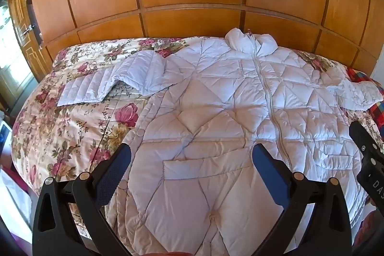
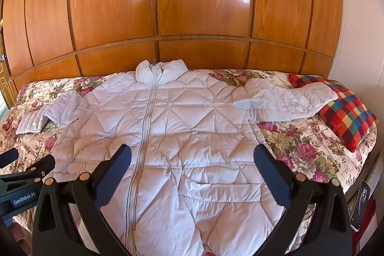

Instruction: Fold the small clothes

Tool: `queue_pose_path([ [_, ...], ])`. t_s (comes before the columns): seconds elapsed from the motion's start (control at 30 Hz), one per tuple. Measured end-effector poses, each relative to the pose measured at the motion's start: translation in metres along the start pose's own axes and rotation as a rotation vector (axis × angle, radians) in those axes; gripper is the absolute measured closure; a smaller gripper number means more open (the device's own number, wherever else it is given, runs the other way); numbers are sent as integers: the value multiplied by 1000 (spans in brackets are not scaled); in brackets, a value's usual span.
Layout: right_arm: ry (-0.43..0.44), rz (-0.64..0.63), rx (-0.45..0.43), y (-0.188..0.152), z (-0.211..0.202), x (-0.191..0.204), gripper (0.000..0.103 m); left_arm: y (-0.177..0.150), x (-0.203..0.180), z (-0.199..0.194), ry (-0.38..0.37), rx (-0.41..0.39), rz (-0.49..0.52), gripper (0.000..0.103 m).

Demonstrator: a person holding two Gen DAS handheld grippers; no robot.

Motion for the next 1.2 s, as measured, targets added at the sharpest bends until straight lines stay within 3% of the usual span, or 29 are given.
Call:
queue_pose_path([
  [0.47,-7,-6,6,1,-2,5,2,-11,-1,-1,-9,-12,2,3],
  [1.2,-11,-4,5,3,-2,-3,2,5,-3,-4,-12,2,-22,3],
])
Point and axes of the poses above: each gripper's, at about its wrist camera, not at the fingertips, and z roughly the way its jaws point, x to its left, y to its top, the point moved 3 cm from there along z, roughly the way its jaws point, and after that the axes turned 5 degrees about -y, right-handed, at the moved point
